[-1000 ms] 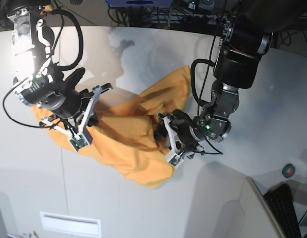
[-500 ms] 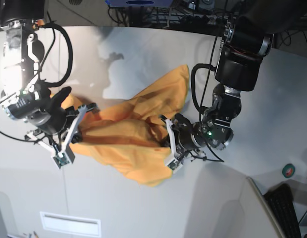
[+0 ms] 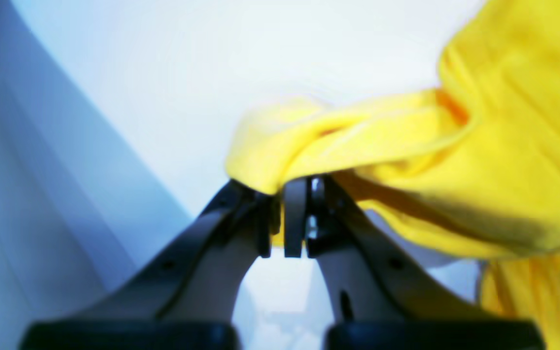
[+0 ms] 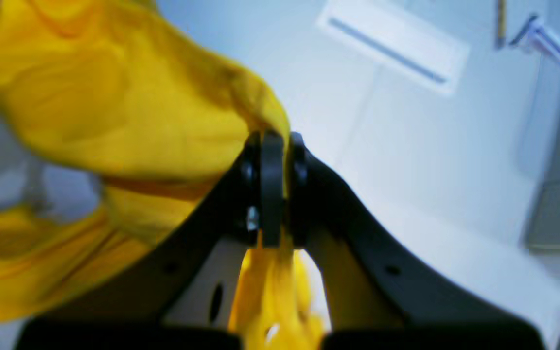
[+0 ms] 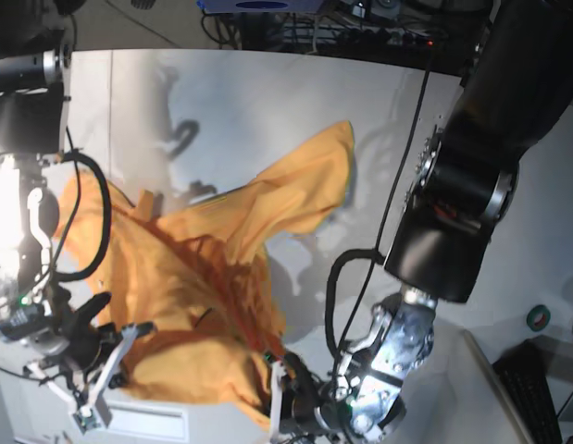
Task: Layout the t-shirt on the table in an organized manner, then fold the t-shirt properly
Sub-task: 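Lift the shirt with both grippers and shake it out over the table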
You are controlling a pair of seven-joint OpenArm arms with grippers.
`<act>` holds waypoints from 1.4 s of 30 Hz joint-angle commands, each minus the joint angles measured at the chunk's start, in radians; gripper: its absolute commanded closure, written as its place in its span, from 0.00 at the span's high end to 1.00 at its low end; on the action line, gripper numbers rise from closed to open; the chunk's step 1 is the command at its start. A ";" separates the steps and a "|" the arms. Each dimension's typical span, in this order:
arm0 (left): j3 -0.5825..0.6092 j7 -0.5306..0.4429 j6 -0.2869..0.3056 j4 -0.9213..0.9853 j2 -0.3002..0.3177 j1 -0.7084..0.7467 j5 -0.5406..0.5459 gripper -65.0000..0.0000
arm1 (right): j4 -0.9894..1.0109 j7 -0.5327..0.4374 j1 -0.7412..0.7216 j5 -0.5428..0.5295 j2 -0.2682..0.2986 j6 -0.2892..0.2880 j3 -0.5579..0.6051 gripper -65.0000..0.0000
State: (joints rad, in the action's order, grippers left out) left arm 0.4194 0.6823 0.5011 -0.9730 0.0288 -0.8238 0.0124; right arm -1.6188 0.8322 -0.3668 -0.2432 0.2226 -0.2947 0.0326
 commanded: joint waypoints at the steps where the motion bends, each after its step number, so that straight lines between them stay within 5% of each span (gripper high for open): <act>1: -0.007 -0.028 -0.026 0.022 -0.013 -0.091 0.004 0.00 | 0.007 -0.041 -0.067 -0.002 0.024 0.004 -0.007 0.00; 9: -0.017 -0.166 -0.124 0.246 -0.100 -0.366 0.005 0.00 | 0.107 -0.110 -0.326 -0.002 0.125 0.004 -0.013 0.00; 17: -0.018 -0.143 -0.172 0.104 -0.109 -0.478 0.016 0.00 | 0.041 -0.162 -0.435 -0.002 0.223 0.004 -0.017 0.00; 22: -0.007 0.092 -0.167 -0.317 -0.097 -0.277 0.002 0.00 | -0.050 -0.162 -0.304 -0.002 0.242 0.004 -0.113 0.00; 27: -0.015 0.277 -0.167 -0.696 -0.017 0.053 -0.027 0.00 | -0.146 -0.167 -0.018 -0.008 0.223 0.004 -0.179 0.00; 35: 0.118 0.281 -0.166 -0.748 0.061 0.613 -0.283 0.00 | -0.018 -0.265 0.397 -0.003 0.056 0.004 -0.236 0.00; 42: 0.120 0.282 -0.167 -0.711 0.059 0.817 -0.325 0.00 | 0.108 -0.310 0.533 -0.003 0.001 0.005 -0.237 0.00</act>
State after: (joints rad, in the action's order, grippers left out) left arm 0.5438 0.9703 0.3428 -1.6665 0.0971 0.0120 -0.3000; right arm -1.4967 0.5449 0.1799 -0.2569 0.1989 -0.3042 -0.1944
